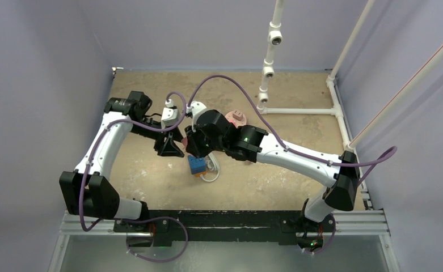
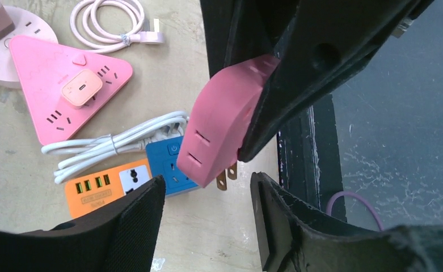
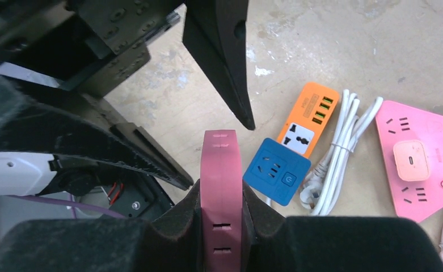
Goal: Insert the plug
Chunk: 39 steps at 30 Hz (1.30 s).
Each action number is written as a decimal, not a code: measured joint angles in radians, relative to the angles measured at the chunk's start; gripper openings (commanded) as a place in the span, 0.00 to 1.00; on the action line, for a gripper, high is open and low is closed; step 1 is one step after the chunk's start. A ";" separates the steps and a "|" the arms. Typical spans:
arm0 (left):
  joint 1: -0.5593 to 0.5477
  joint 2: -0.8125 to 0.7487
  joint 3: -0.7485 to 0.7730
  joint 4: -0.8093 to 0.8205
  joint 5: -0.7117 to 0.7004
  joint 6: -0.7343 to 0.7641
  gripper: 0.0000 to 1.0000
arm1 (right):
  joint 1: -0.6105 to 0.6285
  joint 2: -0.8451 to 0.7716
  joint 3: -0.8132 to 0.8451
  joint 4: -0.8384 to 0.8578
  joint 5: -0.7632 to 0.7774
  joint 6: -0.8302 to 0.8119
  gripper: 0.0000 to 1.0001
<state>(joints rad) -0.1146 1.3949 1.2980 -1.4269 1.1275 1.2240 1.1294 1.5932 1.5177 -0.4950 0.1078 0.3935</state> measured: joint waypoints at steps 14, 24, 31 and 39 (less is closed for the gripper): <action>0.000 0.033 -0.002 -0.006 0.051 0.047 0.33 | -0.003 -0.052 -0.023 0.060 -0.072 -0.003 0.00; 0.006 -0.014 -0.004 -0.003 0.024 0.052 0.60 | -0.004 -0.057 -0.068 0.053 -0.074 -0.001 0.00; 0.023 -0.026 -0.054 0.058 -0.032 0.048 0.64 | -0.004 -0.048 -0.139 0.040 -0.073 0.037 0.00; 0.055 -0.024 -0.266 0.262 -0.119 0.019 0.65 | -0.017 -0.002 -0.212 0.034 -0.078 0.090 0.00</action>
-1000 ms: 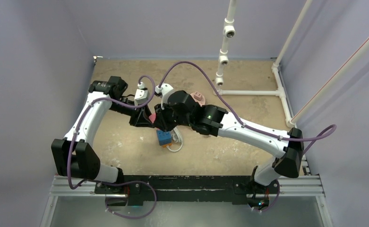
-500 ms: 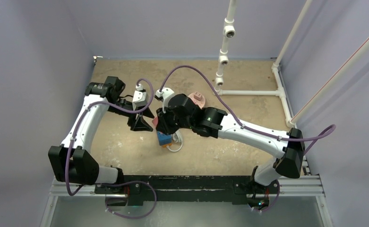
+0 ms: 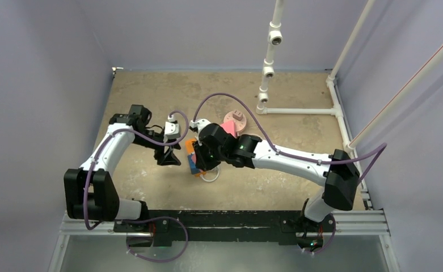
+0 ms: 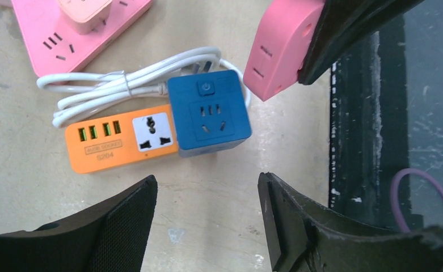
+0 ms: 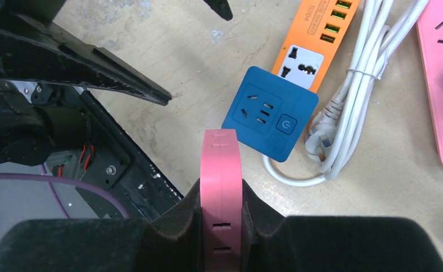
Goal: Insert the plug
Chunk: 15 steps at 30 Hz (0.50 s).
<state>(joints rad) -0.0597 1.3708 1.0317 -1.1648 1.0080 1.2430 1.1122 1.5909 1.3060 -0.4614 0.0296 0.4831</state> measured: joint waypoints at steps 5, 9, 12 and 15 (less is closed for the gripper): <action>0.000 0.019 -0.063 0.176 -0.026 -0.053 0.63 | -0.021 0.025 0.002 0.006 0.000 0.012 0.00; 0.000 0.074 -0.072 0.264 -0.033 -0.073 0.62 | -0.032 0.055 0.003 0.007 0.000 0.016 0.00; 0.000 0.116 -0.072 0.298 -0.036 -0.080 0.62 | -0.042 0.075 0.003 0.008 0.000 0.016 0.00; 0.000 0.126 -0.080 0.310 -0.035 -0.080 0.62 | -0.049 0.097 0.017 0.006 0.000 0.016 0.00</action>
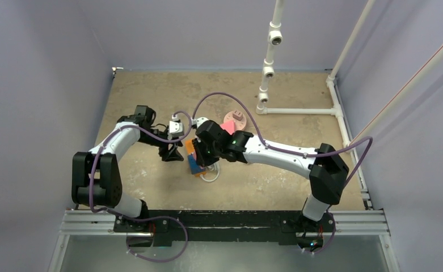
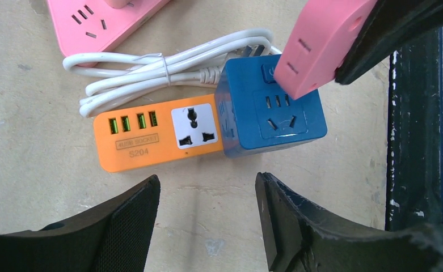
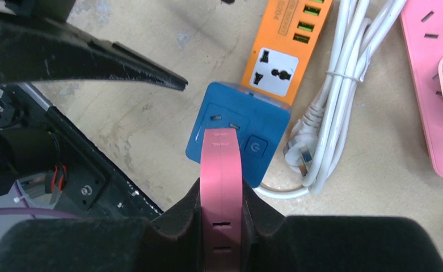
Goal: Insert the plug
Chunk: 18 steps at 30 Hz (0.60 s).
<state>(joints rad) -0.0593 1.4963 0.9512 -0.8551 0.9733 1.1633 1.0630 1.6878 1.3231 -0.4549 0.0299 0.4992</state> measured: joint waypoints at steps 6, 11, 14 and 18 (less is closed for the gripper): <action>0.000 0.000 -0.007 -0.024 0.011 0.031 0.61 | -0.010 0.030 0.050 0.007 -0.006 -0.002 0.00; 0.000 0.000 -0.014 -0.053 0.021 0.062 0.60 | -0.011 0.036 0.070 0.017 -0.018 -0.002 0.00; -0.001 0.000 -0.016 -0.069 0.026 0.079 0.60 | -0.011 0.042 0.070 0.018 -0.022 -0.002 0.00; -0.002 0.000 -0.018 -0.078 0.033 0.087 0.60 | -0.013 0.042 0.070 0.018 -0.022 -0.002 0.00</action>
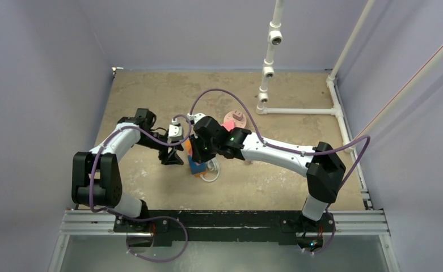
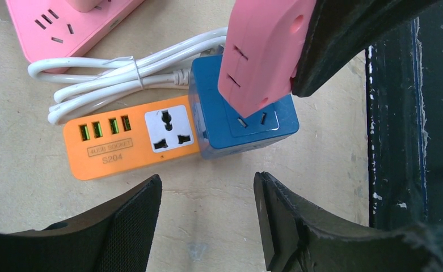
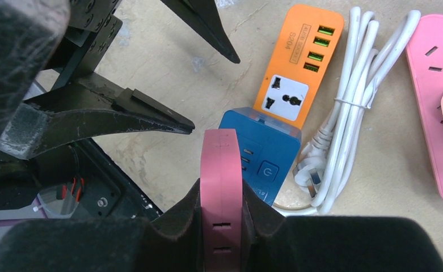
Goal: Insert the plug
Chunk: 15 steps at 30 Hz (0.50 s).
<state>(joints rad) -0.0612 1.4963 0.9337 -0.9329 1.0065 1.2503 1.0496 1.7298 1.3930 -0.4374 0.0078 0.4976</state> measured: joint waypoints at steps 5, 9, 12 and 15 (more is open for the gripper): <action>-0.001 0.000 -0.012 0.003 0.003 0.000 0.59 | -0.006 0.000 -0.001 0.000 0.000 0.000 0.00; -0.004 0.000 -0.016 0.005 0.003 -0.003 0.59 | -0.011 0.000 -0.008 0.002 0.000 0.000 0.00; -0.005 -0.001 -0.016 0.006 0.003 -0.010 0.59 | -0.013 0.000 -0.015 0.004 0.000 0.000 0.00; -0.006 -0.001 -0.016 0.009 0.003 -0.014 0.58 | -0.015 0.000 -0.022 0.005 -0.001 0.000 0.00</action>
<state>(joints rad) -0.0669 1.4956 0.9176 -0.9237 1.0100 1.2366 1.0344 1.7298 1.3712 -0.4320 0.0071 0.4976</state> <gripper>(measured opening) 0.589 0.222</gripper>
